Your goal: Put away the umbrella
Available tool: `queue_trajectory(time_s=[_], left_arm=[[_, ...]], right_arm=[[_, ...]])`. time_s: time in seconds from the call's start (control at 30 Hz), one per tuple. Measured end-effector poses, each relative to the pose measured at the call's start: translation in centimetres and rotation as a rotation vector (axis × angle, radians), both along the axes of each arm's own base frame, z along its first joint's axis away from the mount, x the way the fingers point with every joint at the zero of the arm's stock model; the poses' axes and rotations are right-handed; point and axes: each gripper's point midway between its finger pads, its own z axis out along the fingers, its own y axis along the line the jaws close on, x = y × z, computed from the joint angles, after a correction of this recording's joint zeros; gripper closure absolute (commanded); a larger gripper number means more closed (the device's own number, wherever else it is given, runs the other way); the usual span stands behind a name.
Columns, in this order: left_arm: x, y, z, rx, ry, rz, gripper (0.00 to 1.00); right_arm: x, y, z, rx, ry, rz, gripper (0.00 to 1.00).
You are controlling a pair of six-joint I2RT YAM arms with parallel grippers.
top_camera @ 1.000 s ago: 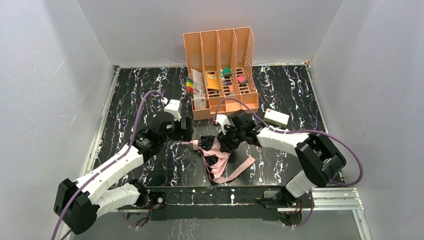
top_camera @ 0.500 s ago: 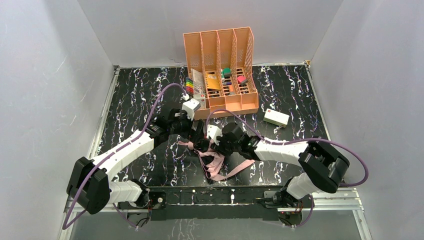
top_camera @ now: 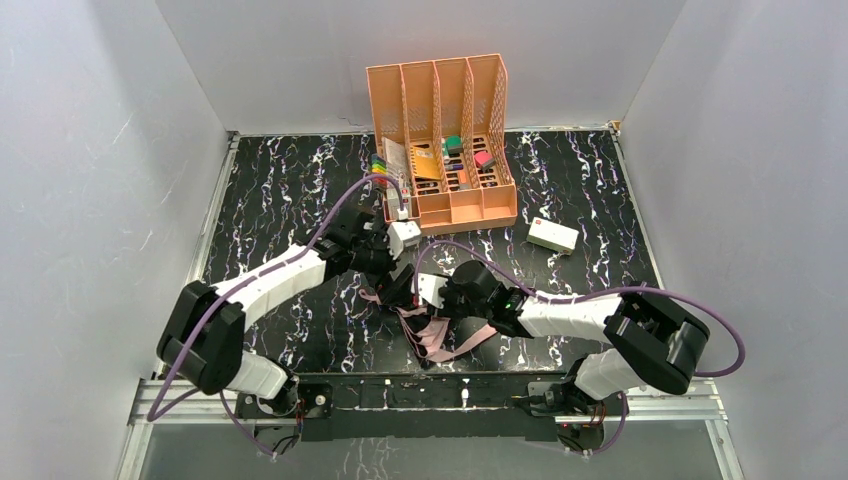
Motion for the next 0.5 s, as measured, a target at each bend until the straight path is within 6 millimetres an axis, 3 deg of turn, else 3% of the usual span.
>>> queue_trajectory(time_s=[0.5], left_arm=[[-1.4,-0.5,-4.8,0.043,0.160,-0.129,0.02]], right_arm=[[0.1,0.0,0.1,-0.030,-0.064,0.052,0.76]])
